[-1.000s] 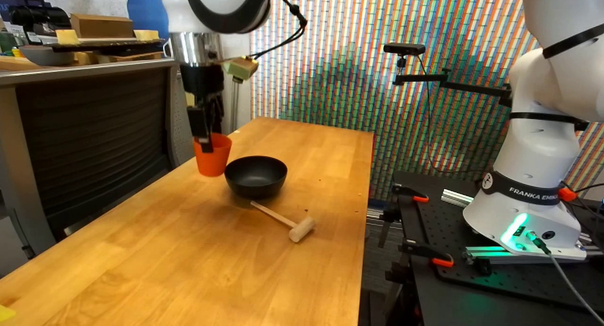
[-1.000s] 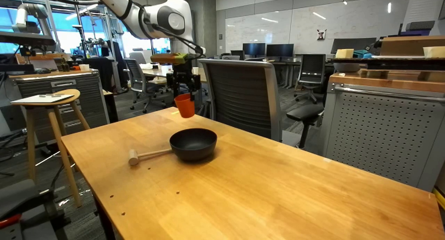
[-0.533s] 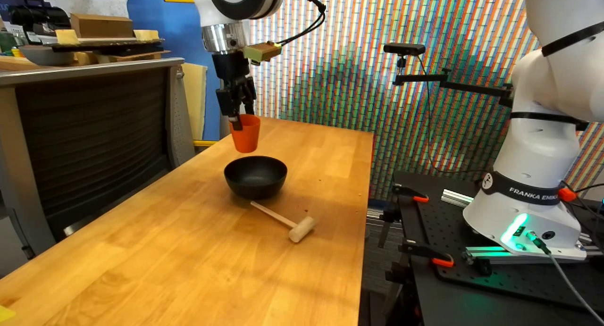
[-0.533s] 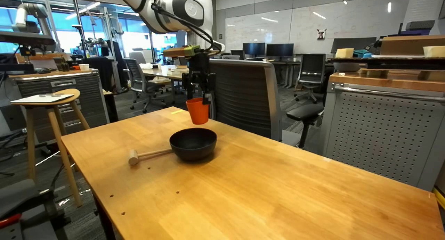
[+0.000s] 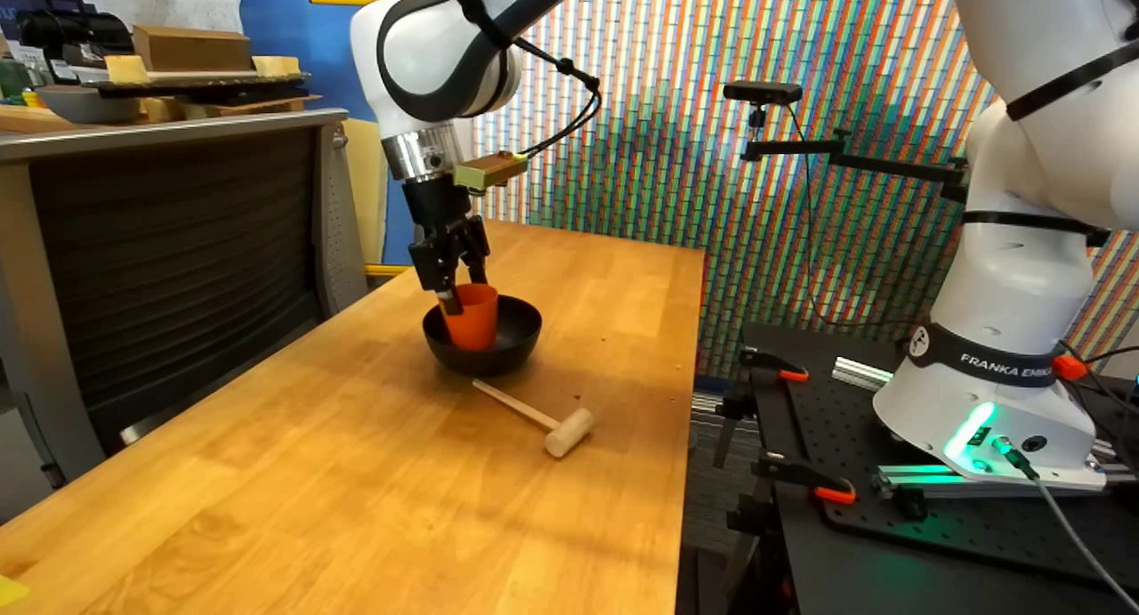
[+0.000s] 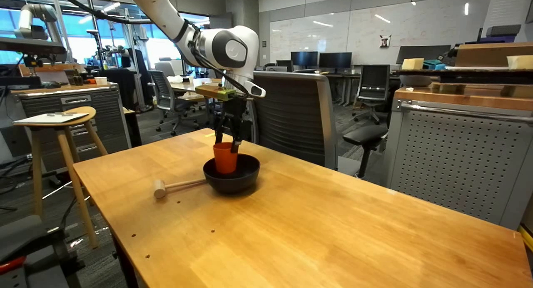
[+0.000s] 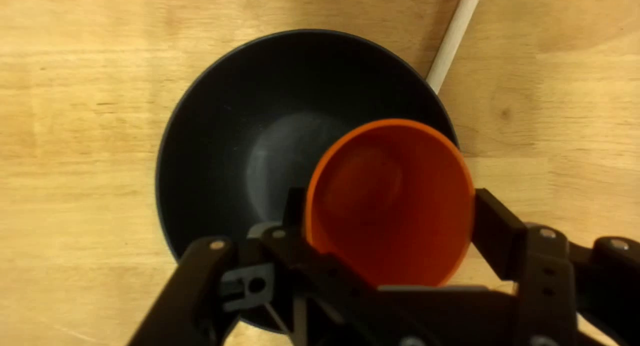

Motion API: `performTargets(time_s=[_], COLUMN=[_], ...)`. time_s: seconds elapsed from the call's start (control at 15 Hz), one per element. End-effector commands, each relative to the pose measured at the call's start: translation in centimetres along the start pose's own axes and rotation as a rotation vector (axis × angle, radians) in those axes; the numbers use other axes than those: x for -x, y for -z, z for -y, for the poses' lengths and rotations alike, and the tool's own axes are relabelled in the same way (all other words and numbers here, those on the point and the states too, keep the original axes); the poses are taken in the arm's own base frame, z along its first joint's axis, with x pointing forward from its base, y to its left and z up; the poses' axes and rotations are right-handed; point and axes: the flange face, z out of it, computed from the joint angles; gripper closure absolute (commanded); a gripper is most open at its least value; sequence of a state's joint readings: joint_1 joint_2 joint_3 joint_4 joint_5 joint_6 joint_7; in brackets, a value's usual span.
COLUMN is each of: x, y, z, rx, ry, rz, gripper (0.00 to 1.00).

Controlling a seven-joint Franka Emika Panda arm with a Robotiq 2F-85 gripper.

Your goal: Put the orange cup in the black bowl

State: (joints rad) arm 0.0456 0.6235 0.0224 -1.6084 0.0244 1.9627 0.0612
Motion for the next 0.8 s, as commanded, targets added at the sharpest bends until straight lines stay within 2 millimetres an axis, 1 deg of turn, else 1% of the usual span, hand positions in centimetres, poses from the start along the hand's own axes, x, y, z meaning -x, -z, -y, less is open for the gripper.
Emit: performTargets(time_s=[0.0,0.07,0.13,0.2,0.47,0.6,0.73], x=[-0.9,-0.8,-0.7,-0.6,0.5,1.6,3.3], y=[0.6,1.1,1.7,2.3,5.9,8.1,10.5], z=[0.0,-0.1,-0.4,-0.7,-2.7,-3.4,-3.8], rx=[-0.086,-0.104,-0.117,-0.128,-0.129,-0.124,-0.090], ry=[-0.001,-0.005,-0.010,-0.014,-0.032,-0.034,-0.025], rz=[-0.023,-0.031,-0.041,-0.052,-0.128,-0.157,-0.196], gripper=[0.45,0.05,0.04,0.00,0.00,0.00,0.00])
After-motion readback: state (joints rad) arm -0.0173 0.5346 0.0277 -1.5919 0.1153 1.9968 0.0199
